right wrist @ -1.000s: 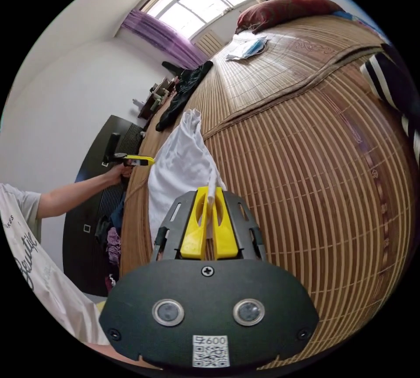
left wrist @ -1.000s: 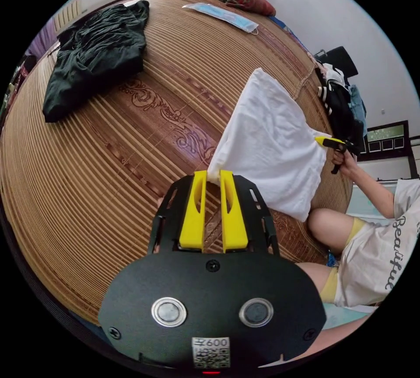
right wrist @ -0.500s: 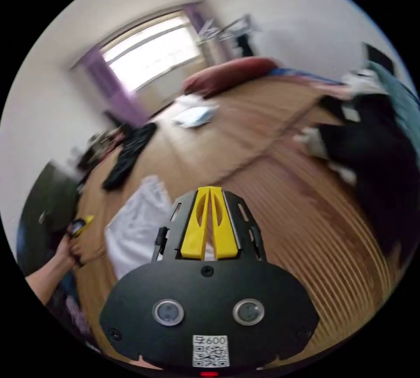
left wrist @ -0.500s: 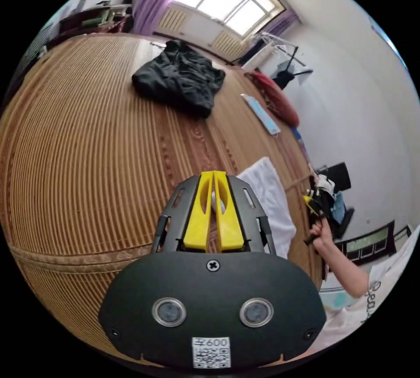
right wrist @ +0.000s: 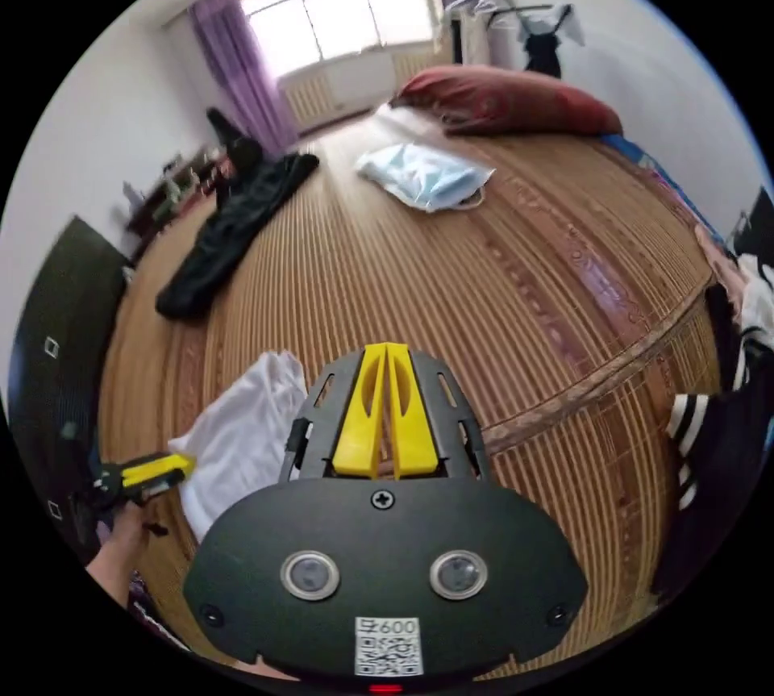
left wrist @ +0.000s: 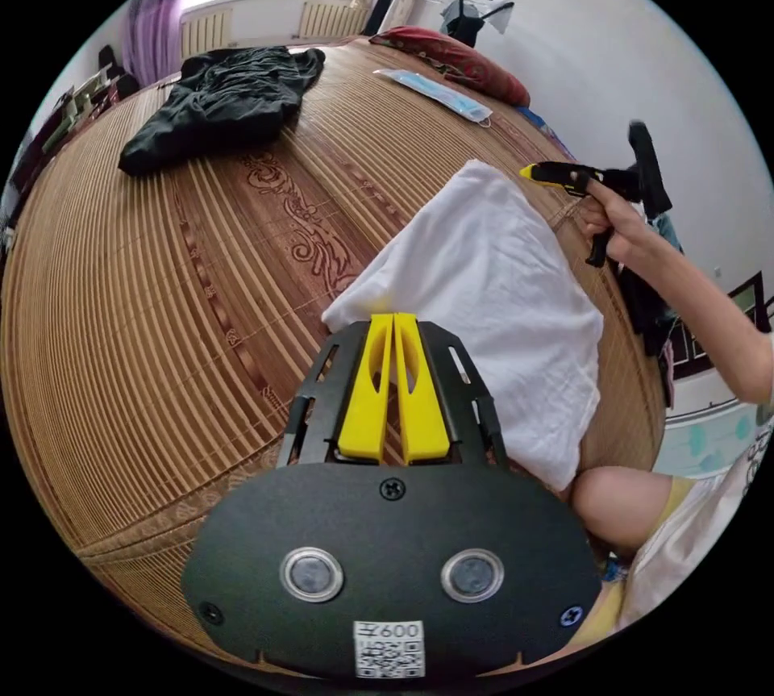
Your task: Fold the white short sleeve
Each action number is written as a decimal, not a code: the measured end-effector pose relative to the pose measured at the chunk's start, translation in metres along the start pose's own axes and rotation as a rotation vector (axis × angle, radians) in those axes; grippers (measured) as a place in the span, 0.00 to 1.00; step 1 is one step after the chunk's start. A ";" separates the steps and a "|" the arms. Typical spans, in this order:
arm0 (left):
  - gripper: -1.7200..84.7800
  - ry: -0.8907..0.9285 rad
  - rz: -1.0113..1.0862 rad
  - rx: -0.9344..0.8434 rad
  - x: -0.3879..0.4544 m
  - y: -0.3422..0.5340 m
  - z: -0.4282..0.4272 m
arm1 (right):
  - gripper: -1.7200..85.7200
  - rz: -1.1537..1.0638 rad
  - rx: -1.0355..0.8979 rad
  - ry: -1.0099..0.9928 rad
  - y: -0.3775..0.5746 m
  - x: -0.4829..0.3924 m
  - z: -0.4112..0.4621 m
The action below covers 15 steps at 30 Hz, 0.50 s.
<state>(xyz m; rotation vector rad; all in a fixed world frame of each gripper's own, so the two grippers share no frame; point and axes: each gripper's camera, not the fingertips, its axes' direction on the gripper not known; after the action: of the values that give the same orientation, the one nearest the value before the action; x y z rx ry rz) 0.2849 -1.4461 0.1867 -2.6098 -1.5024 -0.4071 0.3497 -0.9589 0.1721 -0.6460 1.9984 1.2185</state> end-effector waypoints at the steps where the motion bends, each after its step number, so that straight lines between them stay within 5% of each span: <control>1: 0.02 -0.006 -0.036 0.055 0.001 -0.005 -0.018 | 0.01 -0.090 -0.031 -0.219 -0.001 -0.007 0.009; 3: 0.02 0.048 -0.021 0.245 0.011 -0.016 -0.046 | 0.01 -0.275 -0.173 -0.409 -0.001 -0.039 0.035; 5: 0.02 0.185 0.078 0.242 0.031 -0.052 -0.025 | 0.01 -0.588 -0.405 -0.332 0.025 -0.095 0.087; 9: 0.02 0.149 0.118 0.046 0.044 -0.073 0.062 | 0.01 -0.690 -0.375 -0.250 0.058 -0.099 0.124; 12: 0.02 0.100 0.141 0.164 0.046 -0.041 0.052 | 0.01 -0.634 -0.257 -0.226 0.080 -0.082 0.118; 15: 0.02 -0.008 0.174 0.177 0.061 -0.027 0.052 | 0.01 -0.568 -0.042 0.054 0.127 -0.077 0.111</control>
<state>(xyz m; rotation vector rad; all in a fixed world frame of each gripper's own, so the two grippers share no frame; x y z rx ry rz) 0.3002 -1.3700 0.1526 -2.5760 -1.2383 -0.2351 0.3420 -0.7996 0.2671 -1.1790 1.6622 0.9000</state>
